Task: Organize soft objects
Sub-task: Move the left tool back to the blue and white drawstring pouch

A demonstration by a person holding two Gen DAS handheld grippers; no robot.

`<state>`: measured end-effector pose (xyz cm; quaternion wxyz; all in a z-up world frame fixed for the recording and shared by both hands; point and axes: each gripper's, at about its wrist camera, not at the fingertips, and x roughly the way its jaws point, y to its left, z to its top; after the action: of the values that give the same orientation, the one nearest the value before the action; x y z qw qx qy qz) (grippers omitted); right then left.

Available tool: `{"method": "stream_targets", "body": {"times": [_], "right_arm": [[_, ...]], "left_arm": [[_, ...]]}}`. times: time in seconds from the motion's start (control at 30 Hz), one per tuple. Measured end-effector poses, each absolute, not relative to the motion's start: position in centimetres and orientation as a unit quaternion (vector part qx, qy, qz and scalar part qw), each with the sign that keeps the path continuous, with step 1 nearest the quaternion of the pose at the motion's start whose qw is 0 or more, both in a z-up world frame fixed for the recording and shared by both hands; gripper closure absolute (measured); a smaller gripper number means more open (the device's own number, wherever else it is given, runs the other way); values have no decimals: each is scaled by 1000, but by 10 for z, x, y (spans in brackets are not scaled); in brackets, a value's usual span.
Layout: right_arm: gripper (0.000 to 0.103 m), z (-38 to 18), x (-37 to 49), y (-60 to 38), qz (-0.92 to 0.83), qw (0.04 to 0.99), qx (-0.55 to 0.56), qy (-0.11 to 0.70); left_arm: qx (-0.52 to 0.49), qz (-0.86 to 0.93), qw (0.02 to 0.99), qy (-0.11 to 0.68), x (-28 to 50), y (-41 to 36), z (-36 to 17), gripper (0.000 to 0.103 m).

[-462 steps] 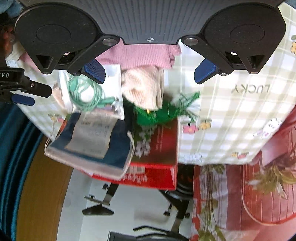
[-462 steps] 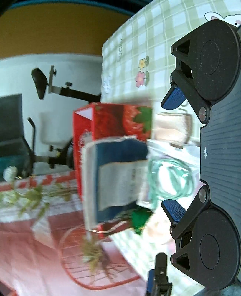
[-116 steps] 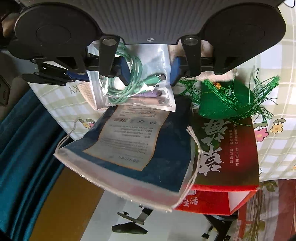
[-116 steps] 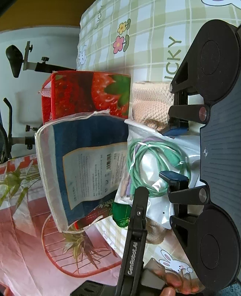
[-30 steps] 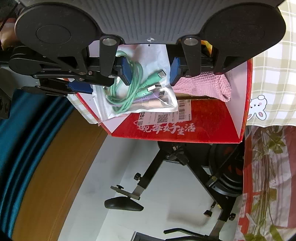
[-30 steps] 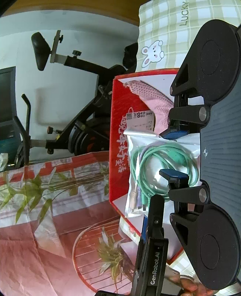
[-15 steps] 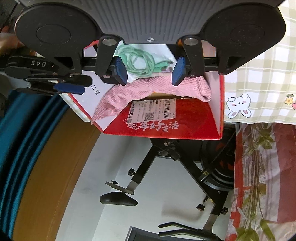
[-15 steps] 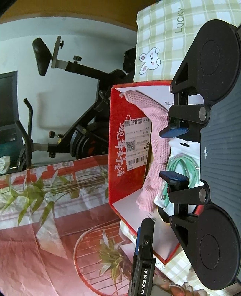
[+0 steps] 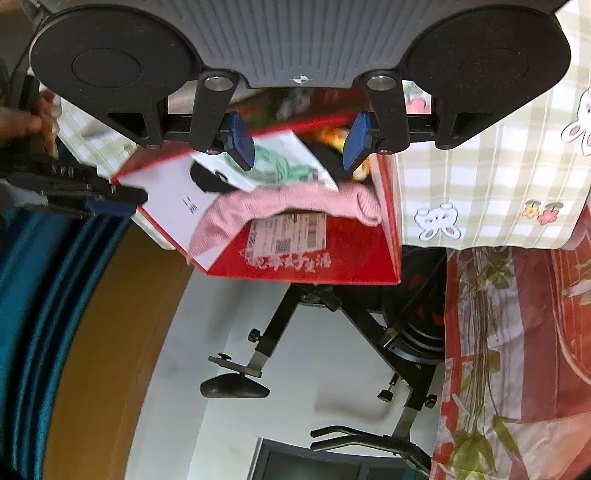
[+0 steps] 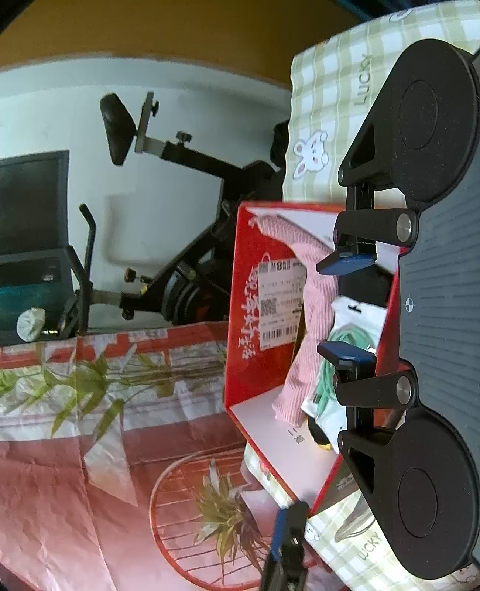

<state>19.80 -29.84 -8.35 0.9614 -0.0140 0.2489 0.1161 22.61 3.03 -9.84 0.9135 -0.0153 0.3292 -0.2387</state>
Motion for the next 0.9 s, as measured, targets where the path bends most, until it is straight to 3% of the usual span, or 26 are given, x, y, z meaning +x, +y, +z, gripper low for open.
{"method": "stream_targets", "body": {"times": [0.9], "right_arm": [[66,-161,104,-324,92,953,-13,288]], "left_arm": [[-14,-230,903,363,144,49,-153,47]]}}
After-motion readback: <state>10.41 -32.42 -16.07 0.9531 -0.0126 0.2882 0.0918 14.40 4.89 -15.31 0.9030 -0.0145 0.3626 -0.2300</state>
